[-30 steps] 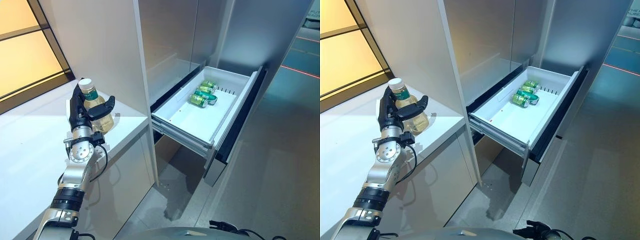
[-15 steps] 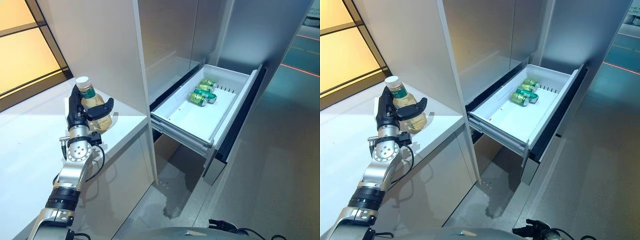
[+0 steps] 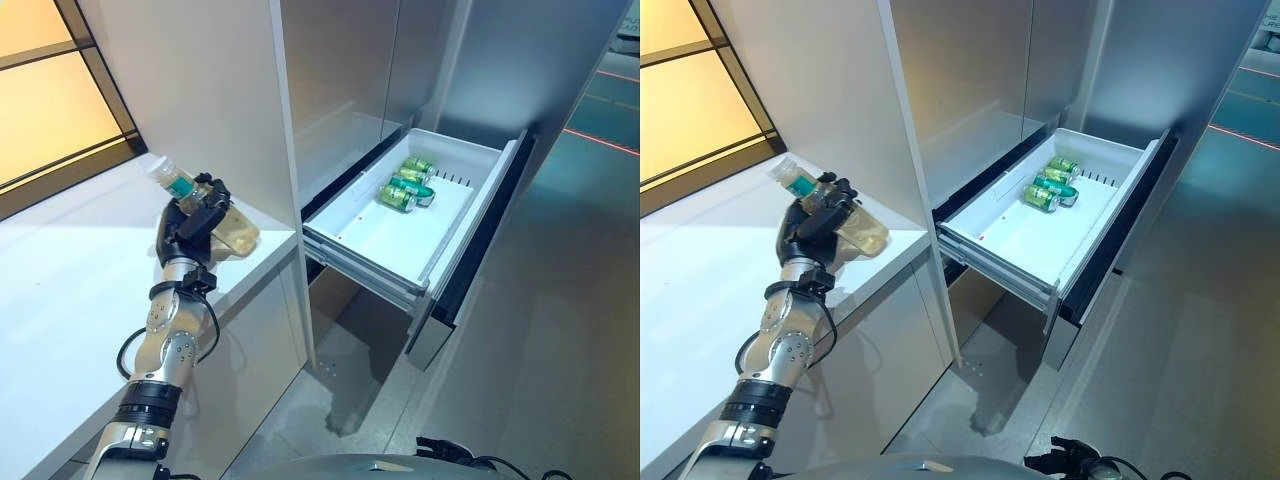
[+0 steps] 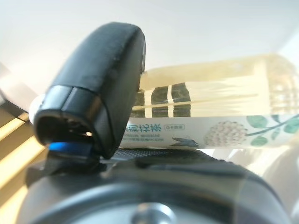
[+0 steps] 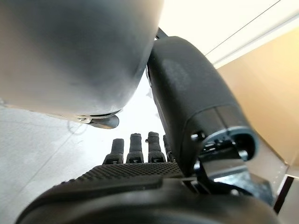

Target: Put drinks into fridge and close the fridge

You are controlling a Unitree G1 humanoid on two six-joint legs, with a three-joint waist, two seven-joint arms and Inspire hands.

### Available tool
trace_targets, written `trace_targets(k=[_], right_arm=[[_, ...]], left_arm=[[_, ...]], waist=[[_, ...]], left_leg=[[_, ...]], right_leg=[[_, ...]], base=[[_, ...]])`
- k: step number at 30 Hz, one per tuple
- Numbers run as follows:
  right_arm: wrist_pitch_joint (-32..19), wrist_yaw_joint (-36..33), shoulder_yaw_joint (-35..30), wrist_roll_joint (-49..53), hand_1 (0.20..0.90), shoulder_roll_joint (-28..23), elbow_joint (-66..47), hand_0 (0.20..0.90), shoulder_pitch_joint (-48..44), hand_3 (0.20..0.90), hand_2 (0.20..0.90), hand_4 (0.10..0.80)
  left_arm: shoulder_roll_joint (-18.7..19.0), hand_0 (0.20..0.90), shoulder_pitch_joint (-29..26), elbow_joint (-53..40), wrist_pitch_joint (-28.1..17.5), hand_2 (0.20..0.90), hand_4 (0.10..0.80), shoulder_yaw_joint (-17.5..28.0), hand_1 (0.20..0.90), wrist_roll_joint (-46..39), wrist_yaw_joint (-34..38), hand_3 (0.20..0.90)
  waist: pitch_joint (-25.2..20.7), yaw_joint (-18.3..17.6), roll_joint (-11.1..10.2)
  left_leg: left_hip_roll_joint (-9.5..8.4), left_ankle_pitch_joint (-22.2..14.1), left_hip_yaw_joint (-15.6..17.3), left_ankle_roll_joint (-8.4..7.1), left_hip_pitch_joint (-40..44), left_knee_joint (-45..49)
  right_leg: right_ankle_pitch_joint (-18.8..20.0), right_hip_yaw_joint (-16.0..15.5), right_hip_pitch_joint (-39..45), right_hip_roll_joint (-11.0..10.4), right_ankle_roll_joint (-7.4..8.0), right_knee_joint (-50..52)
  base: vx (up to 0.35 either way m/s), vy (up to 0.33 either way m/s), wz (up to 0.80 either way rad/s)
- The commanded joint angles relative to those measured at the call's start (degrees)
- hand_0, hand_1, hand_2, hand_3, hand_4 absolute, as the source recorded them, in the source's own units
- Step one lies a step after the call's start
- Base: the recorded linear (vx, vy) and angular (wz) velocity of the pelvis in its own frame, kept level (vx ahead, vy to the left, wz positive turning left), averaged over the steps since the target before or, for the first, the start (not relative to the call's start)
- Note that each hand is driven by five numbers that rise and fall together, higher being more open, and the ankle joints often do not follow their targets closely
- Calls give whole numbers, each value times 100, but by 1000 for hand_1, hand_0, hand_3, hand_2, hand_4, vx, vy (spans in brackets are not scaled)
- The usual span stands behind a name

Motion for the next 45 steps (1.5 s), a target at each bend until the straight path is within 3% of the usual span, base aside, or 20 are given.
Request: trace_targets(k=[1,2,6,9,12,14,17,29,38,41,45], right_arm=[[-443,480,174,309,900,-46,-778,900,-193,900,900,800],[-436,479,175,308,900,-48,-789,900,-185,900,900,800],[-270,1363,449,601,900,-79,-3139,900,101,900,900,800],[-187,1666,495,831,900,-103,-4138,900,201,900,900,800],[-335,1959,342,1084,900,-482,-5670,900,9,900,900,800],[-159,2043,183,1315,900,-744,-6476,900,-203,900,900,800],[-119,2170,43,1685,900,-1035,-7112,900,-517,900,900,800],[129,2616,121,2551,900,-1425,-8039,900,-1253,900,900,800],[711,3540,512,2461,900,-1741,-8202,900,-1713,900,900,800],[615,3783,581,1890,900,-2063,-8242,900,-1851,900,900,800],[649,3704,589,1870,900,-2420,-8187,900,-2149,900,900,800]], left_arm=[[155,300,-682,-1348,-981,300,100,-71,300,-18,-1293,200],[154,300,-676,-1352,-981,300,100,-70,300,-16,-1292,200],[450,300,-888,-2310,-1030,300,100,-190,300,324,-2359,200],[569,300,-929,-2575,-923,300,100,-370,300,327,-2730,200],[737,300,-873,-2787,-872,300,100,-672,300,455,-3040,200],[765,300,-795,-2756,-846,300,100,-800,300,529,-3198,200],[754,300,-692,-2661,-755,300,100,-930,300,669,-3335,200],[470,300,-613,-2241,-112,300,100,-1628,300,883,-3156,200],[558,300,-840,-1802,-324,300,100,-1949,300,1213,-2678,200],[667,300,-898,-1691,-417,300,100,-1977,300,1183,-2568,200],[774,300,-984,-1623,-505,300,100,-1950,300,1093,-2458,200]], waist=[[24,-74,134],[23,-76,133],[31,-149,48],[30,-199,14],[55,-268,0],[57,-286,3],[56,-285,6],[24,-259,-35],[-20,-233,-95],[-37,-235,-118],[-51,-234,-156]], left_leg=[[-366,-835,241,376,195,111],[-367,-835,239,376,198,111],[-358,-804,223,364,161,83],[-366,-790,203,359,161,66],[-364,-776,207,360,182,54],[-370,-772,222,374,182,59],[-376,-776,242,394,173,73],[-398,-763,324,441,113,130],[-411,-721,343,405,57,120],[-414,-713,339,393,49,113],[-396,-695,375,373,46,99]], right_leg=[[-568,-90,-293,348,68,699],[-569,-91,-291,347,69,700],[-545,-127,-319,343,83,671],[-534,-130,-325,350,86,657],[-505,-106,-325,355,97,641],[-479,-65,-335,357,102,634],[-456,-12,-359,361,100,641],[-390,37,-397,352,78,637],[-341,-32,-414,345,85,590],[-325,-36,-418,347,87,567],[-303,-51,-419,363,80,544]], base=[[0,0,0],[4,-29,-5],[-11,-43,-3],[-20,-26,-1],[-39,-22,1],[-15,2,0],[-25,11,-7],[-10,0,-5],[0,0,0],[0,0,0],[0,0,0]])
